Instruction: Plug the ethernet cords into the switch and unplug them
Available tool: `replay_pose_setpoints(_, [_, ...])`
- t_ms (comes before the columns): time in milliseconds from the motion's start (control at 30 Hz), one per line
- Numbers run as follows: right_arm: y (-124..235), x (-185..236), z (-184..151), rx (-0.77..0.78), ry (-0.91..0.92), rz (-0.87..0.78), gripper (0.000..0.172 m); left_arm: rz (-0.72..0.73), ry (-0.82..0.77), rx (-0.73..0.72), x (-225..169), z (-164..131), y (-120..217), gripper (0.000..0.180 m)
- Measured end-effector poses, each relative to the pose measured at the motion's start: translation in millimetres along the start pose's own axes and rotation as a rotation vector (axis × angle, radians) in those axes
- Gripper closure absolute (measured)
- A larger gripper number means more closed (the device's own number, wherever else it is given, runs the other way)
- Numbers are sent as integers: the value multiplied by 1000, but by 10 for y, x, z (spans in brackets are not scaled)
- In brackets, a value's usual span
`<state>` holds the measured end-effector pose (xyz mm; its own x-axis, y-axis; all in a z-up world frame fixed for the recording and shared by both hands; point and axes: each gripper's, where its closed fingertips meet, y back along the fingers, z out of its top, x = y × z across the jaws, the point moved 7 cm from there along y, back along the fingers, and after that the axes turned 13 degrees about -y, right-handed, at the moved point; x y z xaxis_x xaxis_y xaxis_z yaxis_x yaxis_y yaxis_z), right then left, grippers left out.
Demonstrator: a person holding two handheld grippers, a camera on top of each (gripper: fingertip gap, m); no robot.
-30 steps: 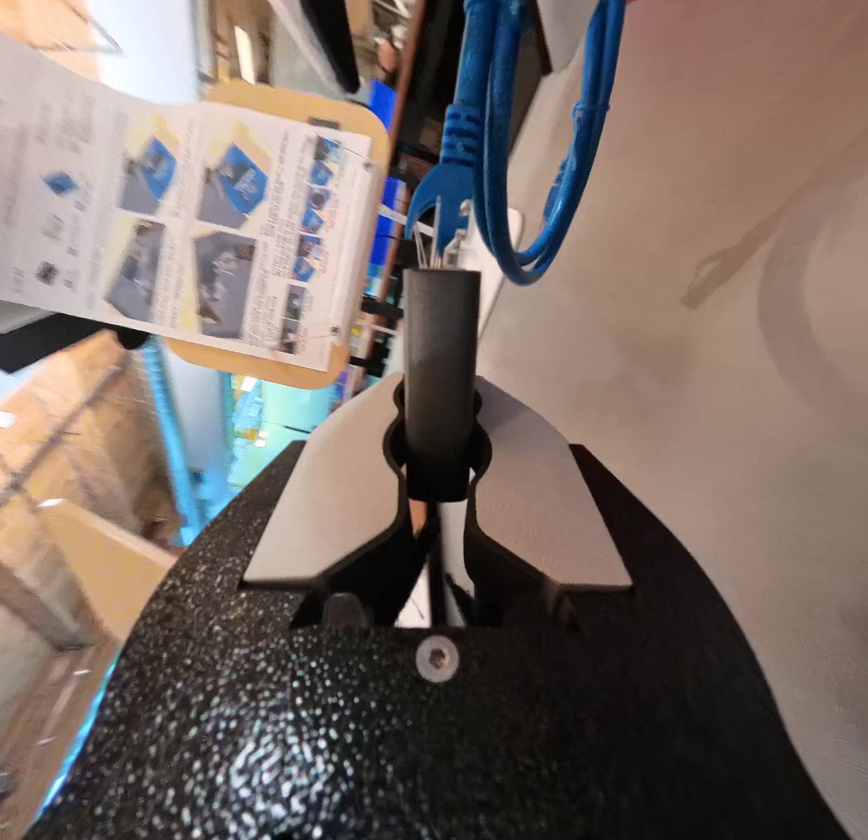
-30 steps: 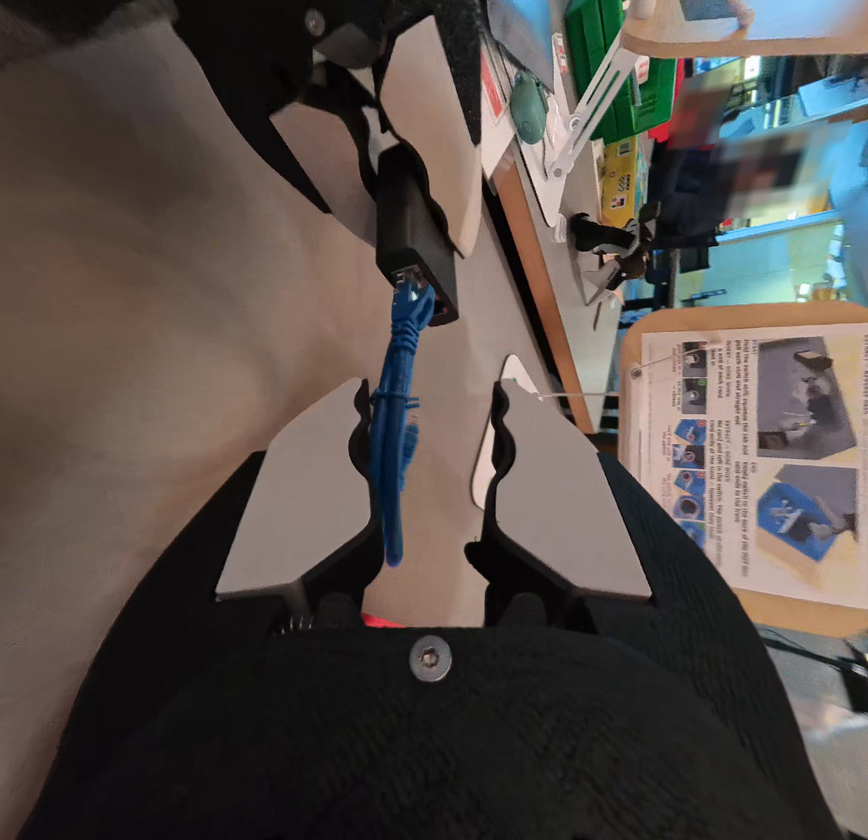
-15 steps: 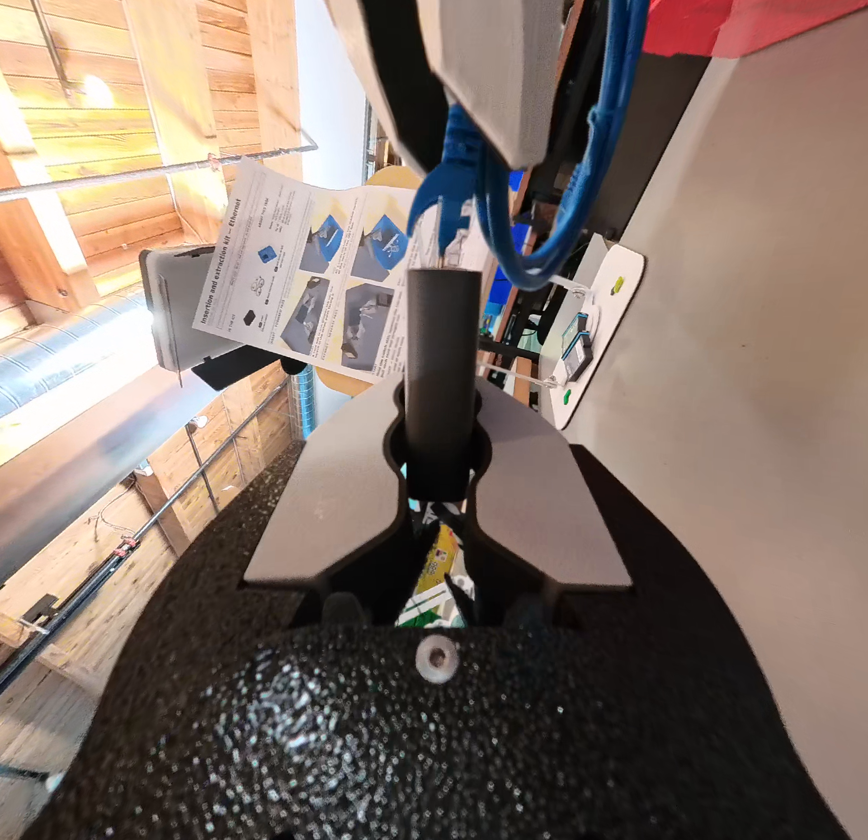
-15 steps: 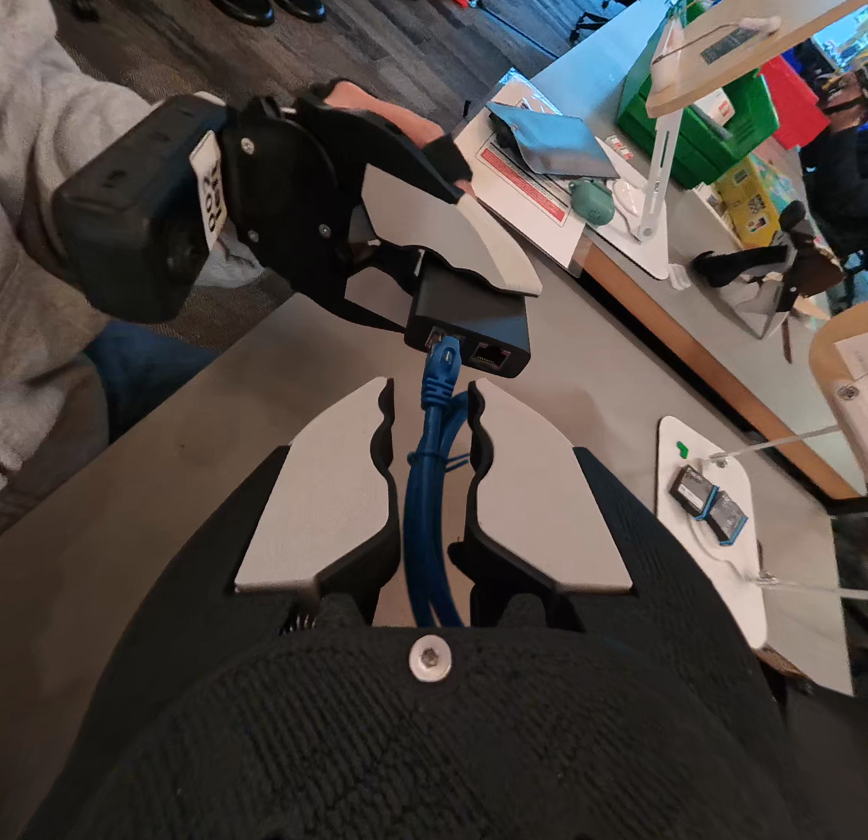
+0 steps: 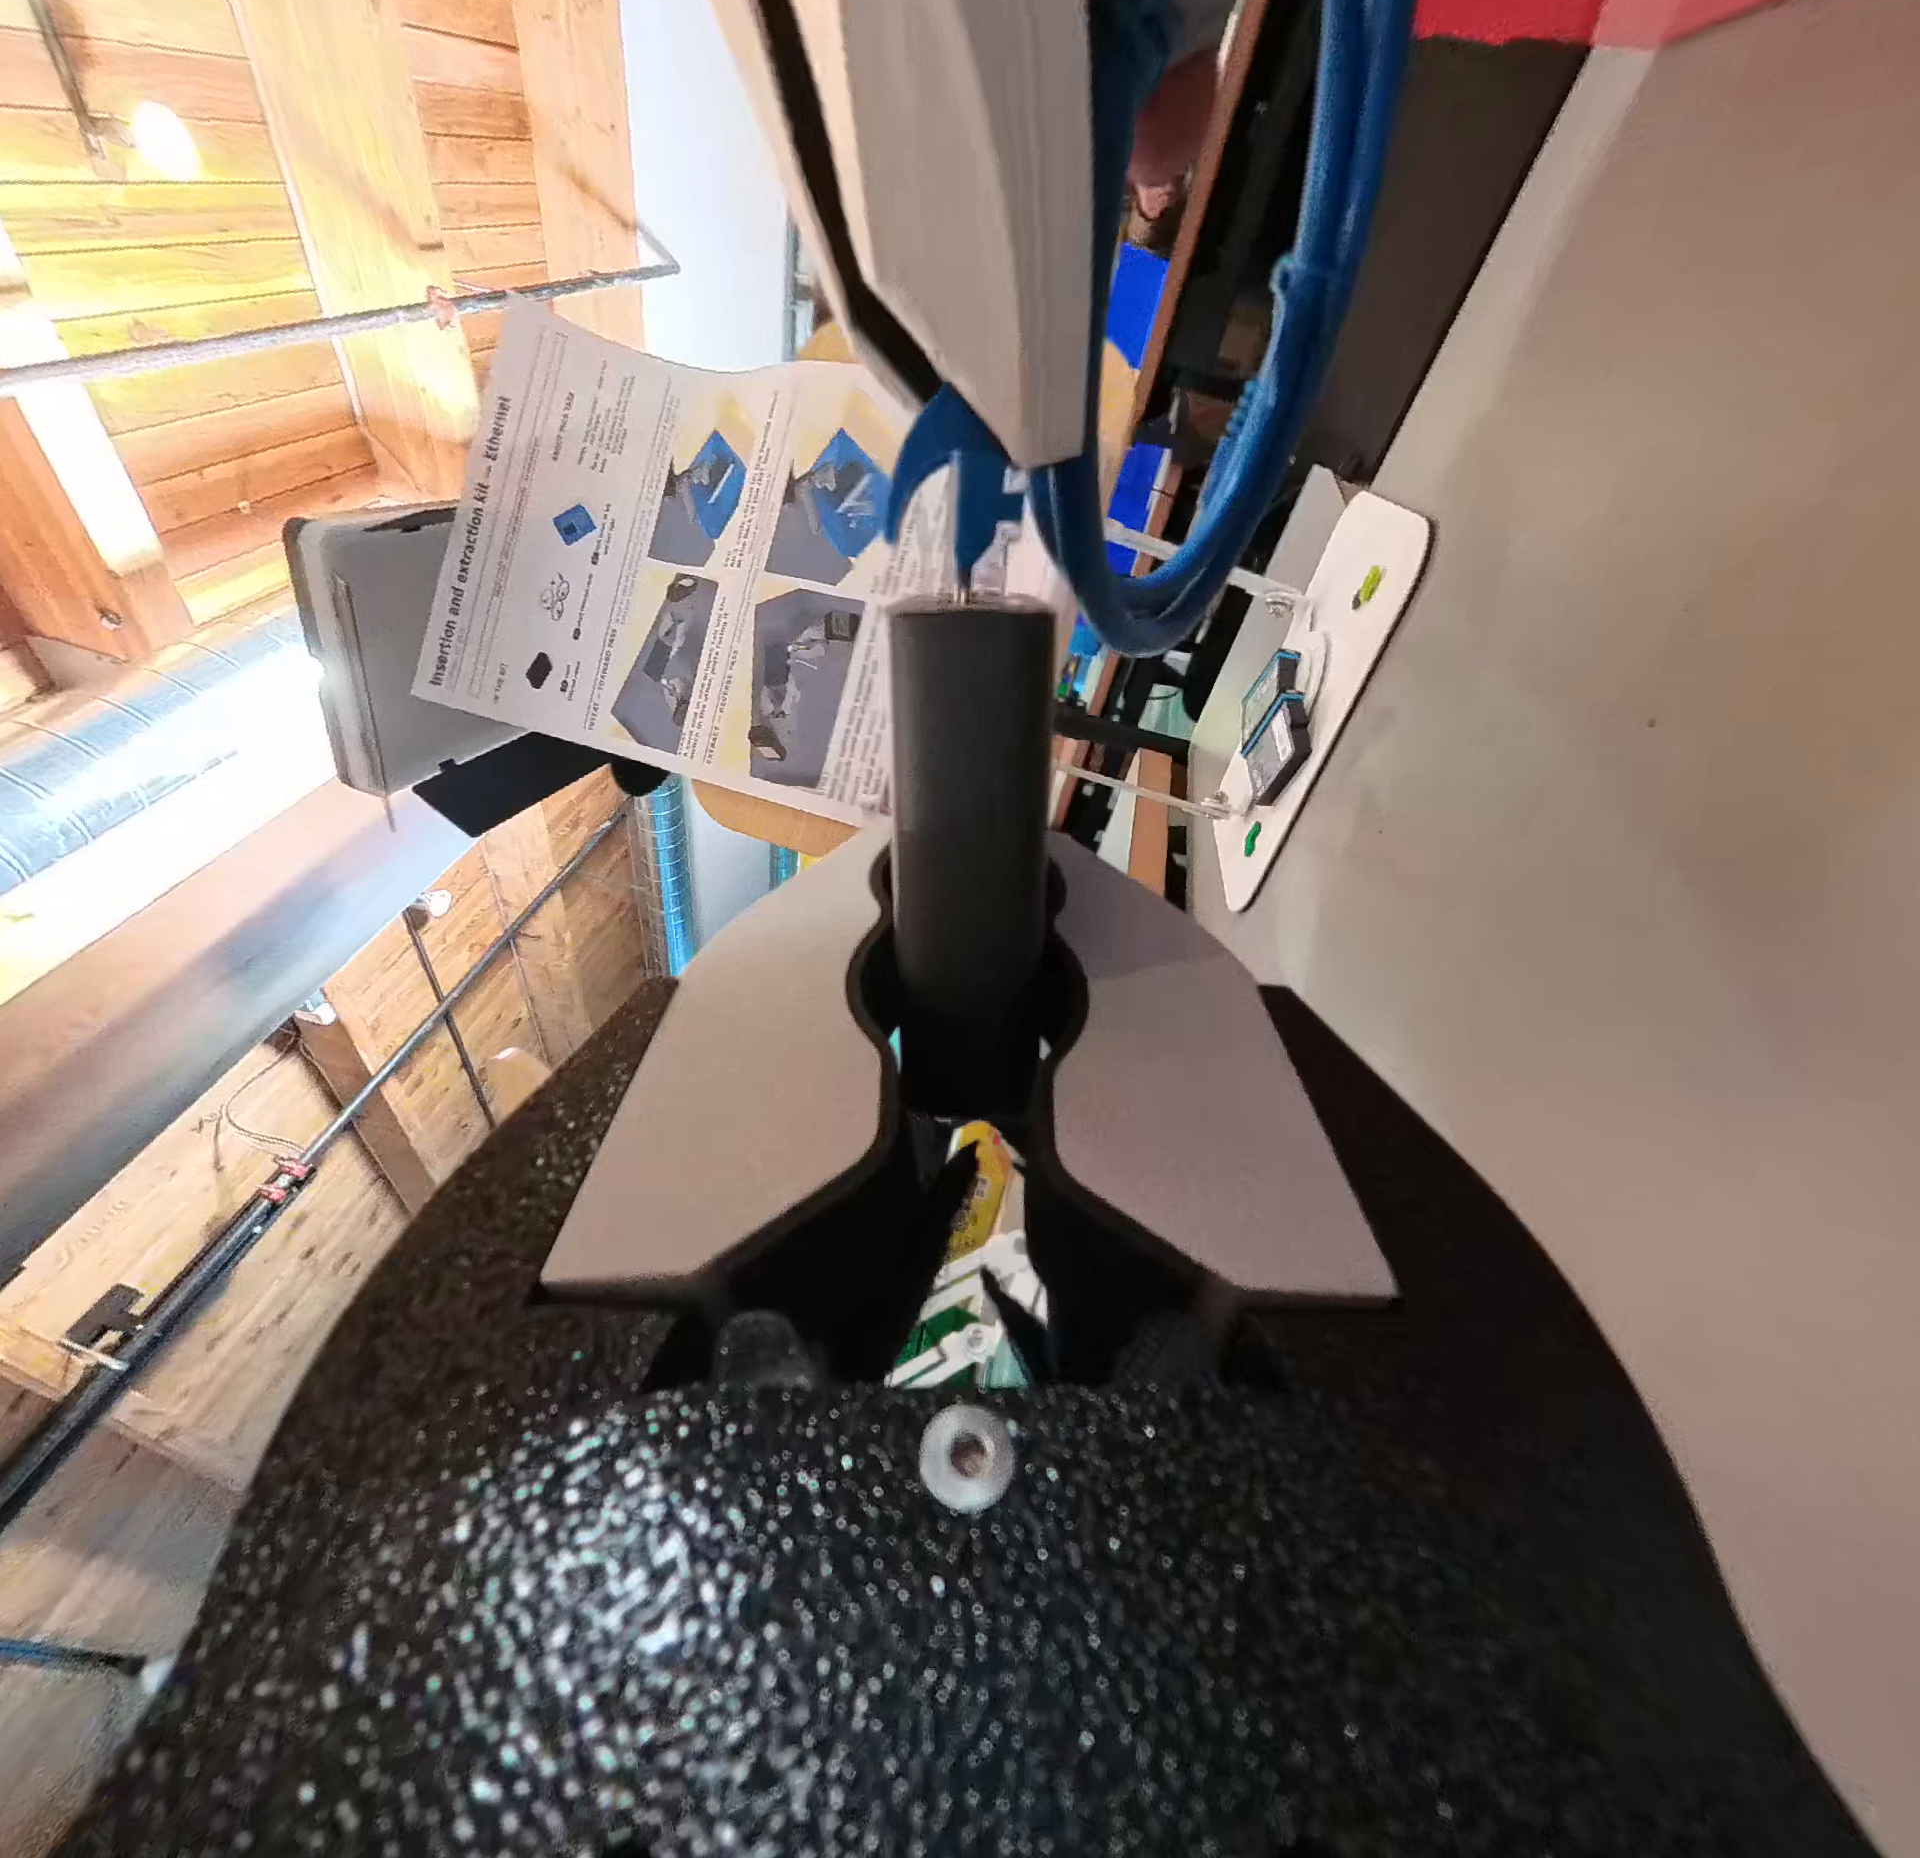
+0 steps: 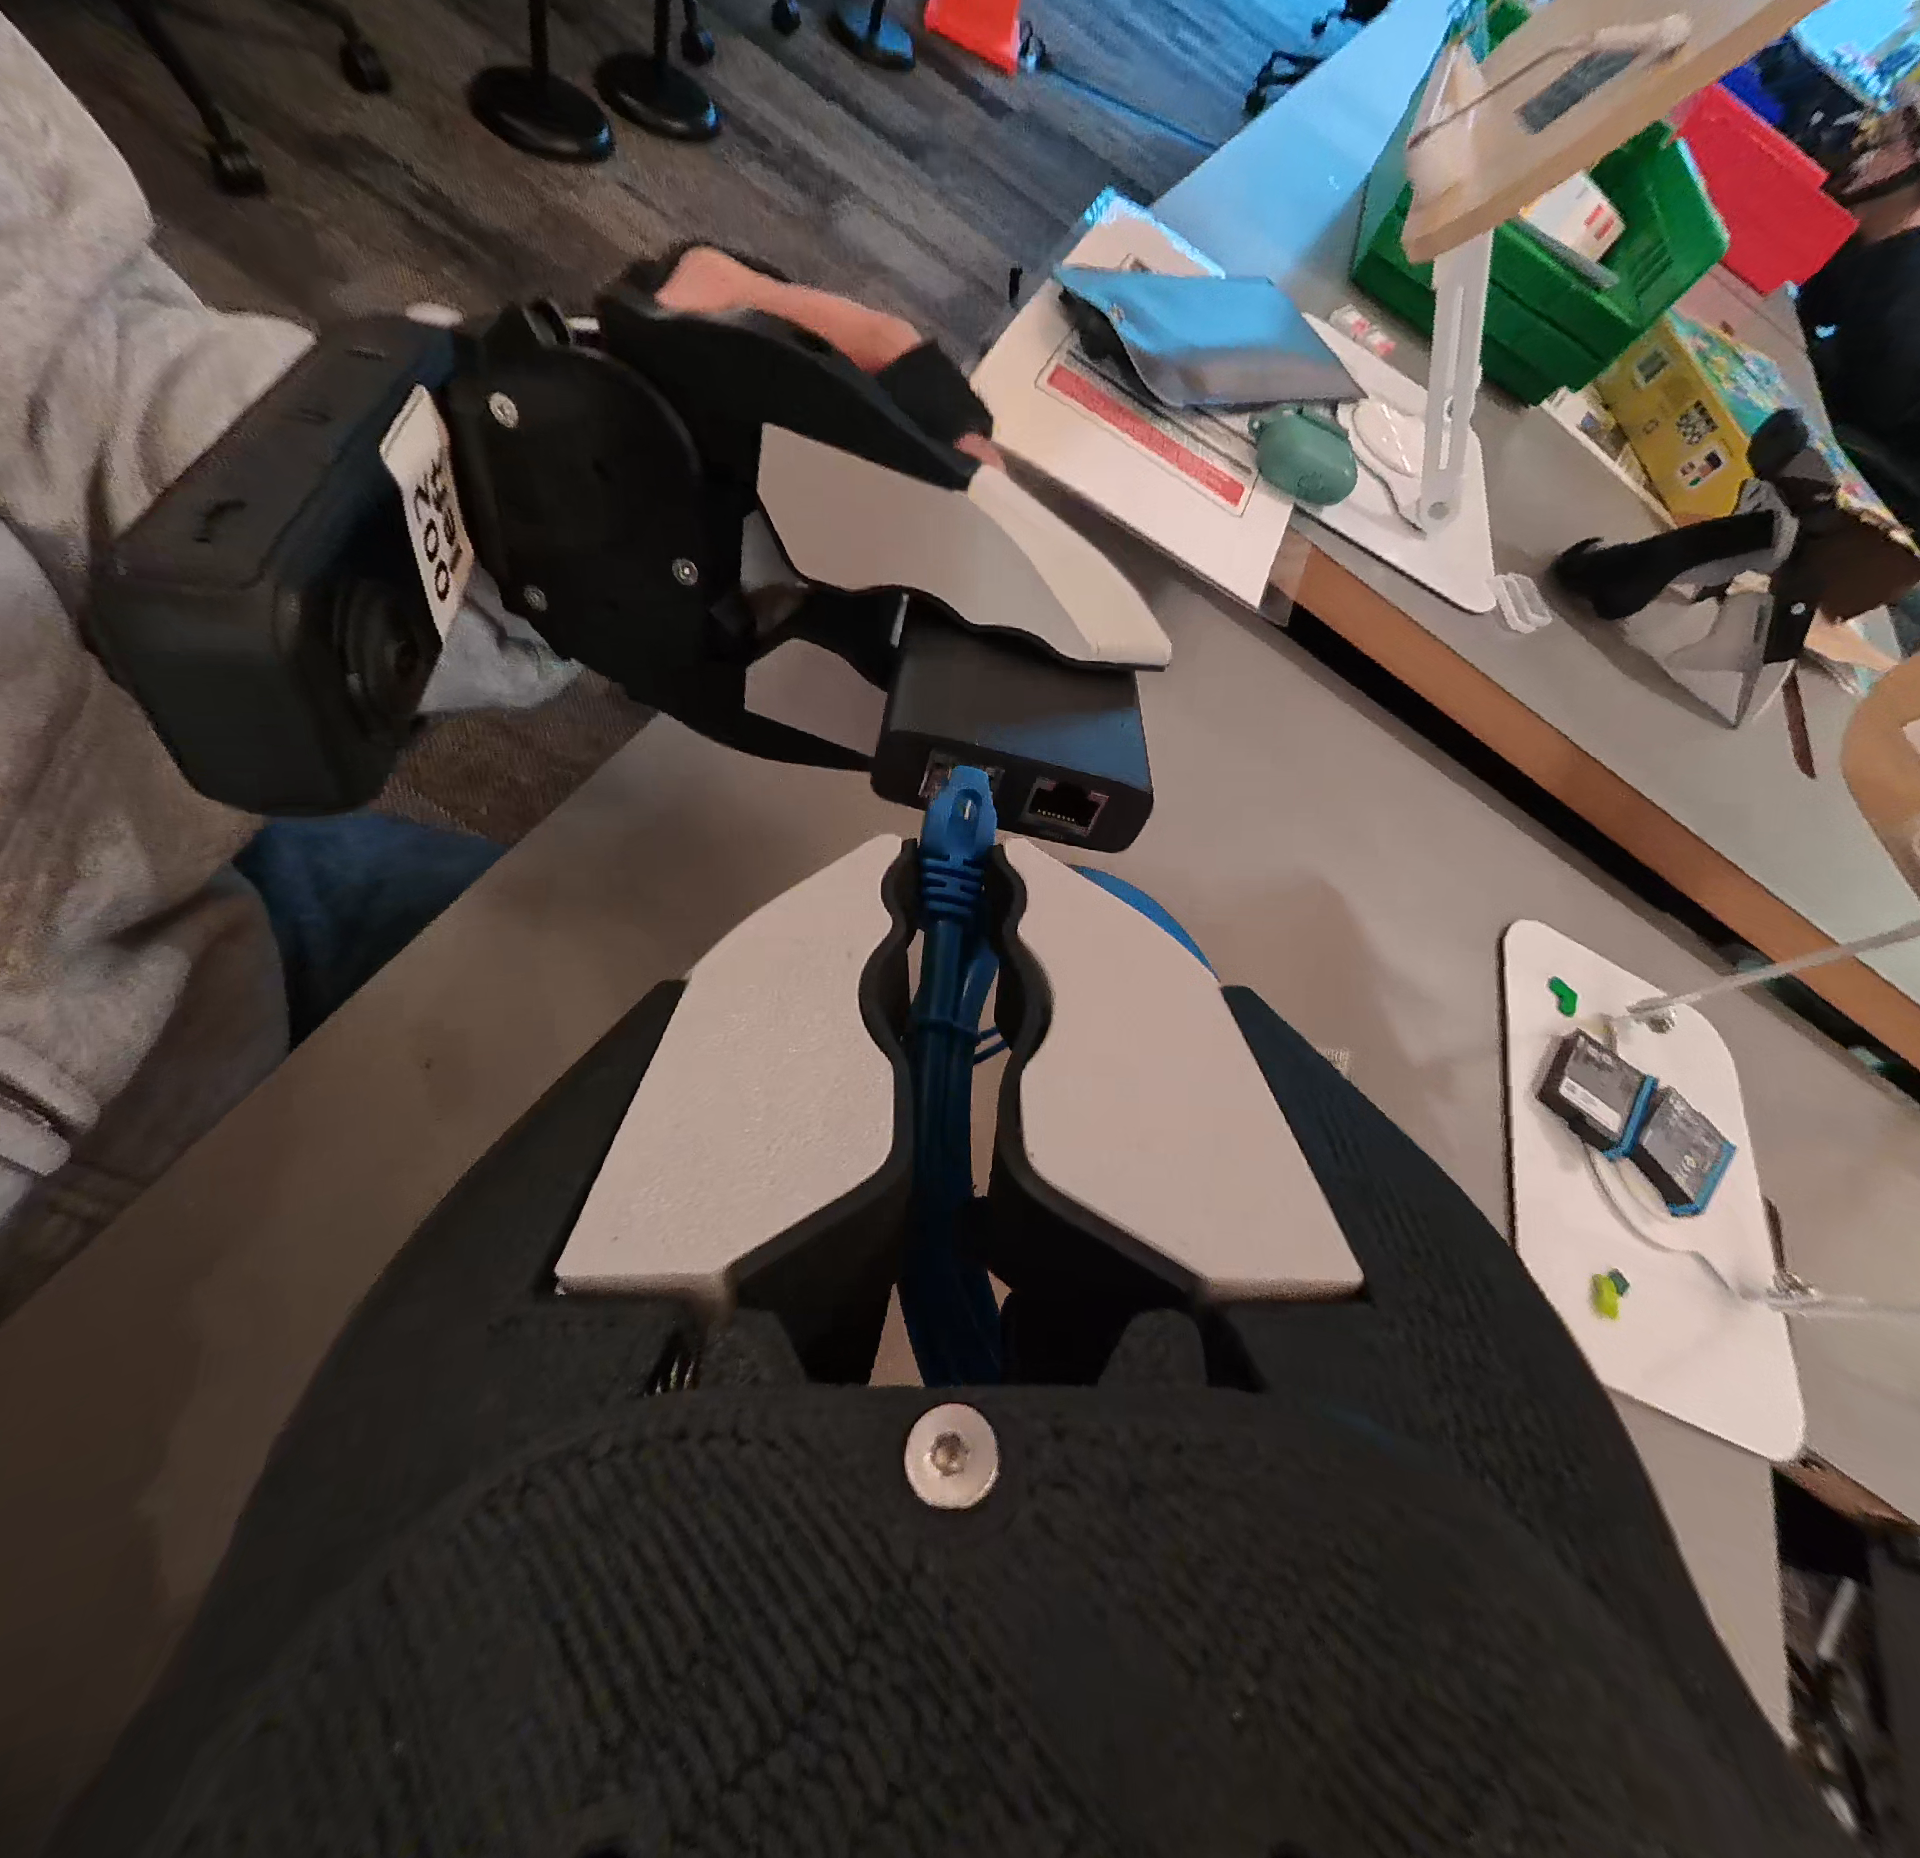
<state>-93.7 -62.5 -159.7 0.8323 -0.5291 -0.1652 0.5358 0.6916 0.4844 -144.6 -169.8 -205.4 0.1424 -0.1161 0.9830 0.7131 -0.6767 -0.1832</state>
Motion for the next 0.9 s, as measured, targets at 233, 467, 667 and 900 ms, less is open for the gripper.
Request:
replay_pose_setpoints(233, [-50,0,-24,40,5,-17,161,-48,-13,18,-56,13,-26,160])
replay_pose_setpoints(467, [-48,-70,-70,34,8,-54,161,-4,111,-24,-101,34,-93,155])
replay_pose_setpoints(667, [-66,-97,-93,27,7,-67,160,47,30,-2,-92,70,-90,146])
replay_pose_setpoints(900, [137,-18,29,-84,58,-40,143,73,-49,-17,-68,62,-45,160])
